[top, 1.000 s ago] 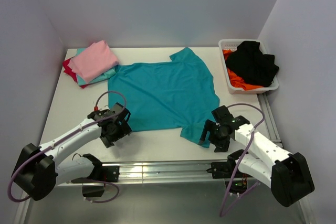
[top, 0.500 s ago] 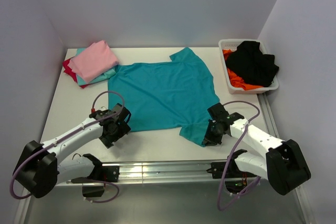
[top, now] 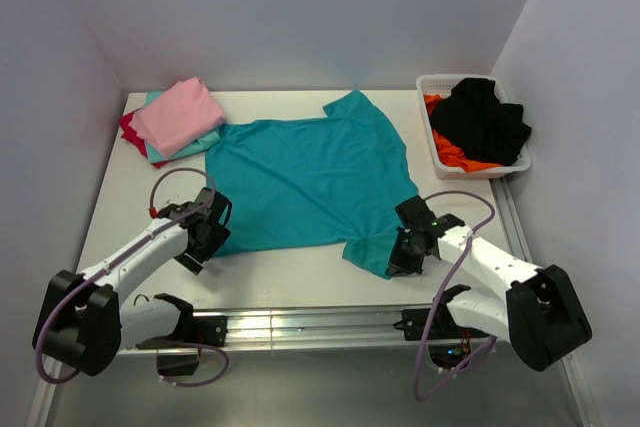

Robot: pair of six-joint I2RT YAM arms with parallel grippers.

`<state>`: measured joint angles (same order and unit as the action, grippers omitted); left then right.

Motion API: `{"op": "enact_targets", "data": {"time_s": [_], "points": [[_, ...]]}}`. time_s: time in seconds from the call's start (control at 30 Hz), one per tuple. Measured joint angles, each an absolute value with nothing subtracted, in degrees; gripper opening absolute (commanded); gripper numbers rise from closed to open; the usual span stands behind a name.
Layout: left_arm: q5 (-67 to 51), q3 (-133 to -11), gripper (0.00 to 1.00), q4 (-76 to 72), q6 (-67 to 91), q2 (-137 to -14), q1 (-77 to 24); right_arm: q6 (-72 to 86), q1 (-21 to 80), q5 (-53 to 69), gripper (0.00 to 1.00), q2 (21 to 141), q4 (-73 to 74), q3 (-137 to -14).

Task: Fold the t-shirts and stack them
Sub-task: Neatly place the folded tshirt to the corner

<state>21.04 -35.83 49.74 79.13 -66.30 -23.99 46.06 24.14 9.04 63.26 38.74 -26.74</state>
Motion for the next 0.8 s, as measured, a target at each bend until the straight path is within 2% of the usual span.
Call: {"op": "enact_targets", "data": {"time_s": [0.27, 0.47, 0.57, 0.67, 0.73, 0.8], "points": [[21.2, -35.8, 0.74, 45.6, 78.7, -71.0, -22.3, 45.3, 24.1, 8.4, 0.00, 64.8, 39.0, -27.8], [21.3, -35.9, 0.66, 42.7, 78.2, -73.8, -22.3, 45.1, 24.1, 8.4, 0.00, 65.6, 39.1, -28.2], [21.6, -36.0, 0.58, 42.9, 77.6, -74.3, -22.3, 45.1, 24.1, 8.4, 0.00, 65.8, 39.2, -28.3], [22.3, -36.6, 0.38, 43.4, 77.1, -75.3, -22.3, 45.1, 24.1, 8.4, 0.00, 65.9, 39.2, -28.3], [22.5, -36.9, 0.31, 43.3, 77.1, -75.7, -22.3, 45.1, 24.1, 8.4, 0.00, 66.2, 39.3, -28.5], [22.6, -37.3, 0.16, 43.1, 77.1, -76.1, -22.3, 45.1, 24.1, 8.4, 0.00, 66.5, 39.4, -28.7]]}}
